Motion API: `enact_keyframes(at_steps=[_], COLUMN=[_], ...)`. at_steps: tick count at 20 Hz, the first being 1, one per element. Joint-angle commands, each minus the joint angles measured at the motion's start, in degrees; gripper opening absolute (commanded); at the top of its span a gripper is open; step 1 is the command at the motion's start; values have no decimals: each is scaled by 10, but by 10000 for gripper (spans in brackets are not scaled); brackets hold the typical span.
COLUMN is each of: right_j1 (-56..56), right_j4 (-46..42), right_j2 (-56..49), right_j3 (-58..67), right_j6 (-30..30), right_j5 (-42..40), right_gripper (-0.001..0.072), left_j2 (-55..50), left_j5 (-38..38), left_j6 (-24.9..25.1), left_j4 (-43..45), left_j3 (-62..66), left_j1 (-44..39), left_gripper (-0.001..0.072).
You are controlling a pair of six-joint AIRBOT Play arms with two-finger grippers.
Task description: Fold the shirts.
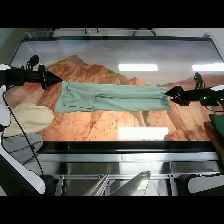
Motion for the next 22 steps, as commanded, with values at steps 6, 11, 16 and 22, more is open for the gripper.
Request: enact_keyframes(at_steps=[6,11,16,22], right_j1=[35,-5,-21,-3], right_j4=[73,73,91,266], right_j2=[-58,-33,11,57], right_j3=[33,54,68,68], right_j6=[-13,-13,-20,-80], right_j5=[21,81,157,263], right_gripper=[15,14,14,14], left_j2=[2,2,-29,-51], left_j5=[80,220,291,307], left_j6=[17,-8,-33,-46], left_j4=[30,243,303,295], left_j3=[21,21,22,22], left_j1=[-187,-344,-429,-433], left_gripper=[-4,-3,-1,-1])
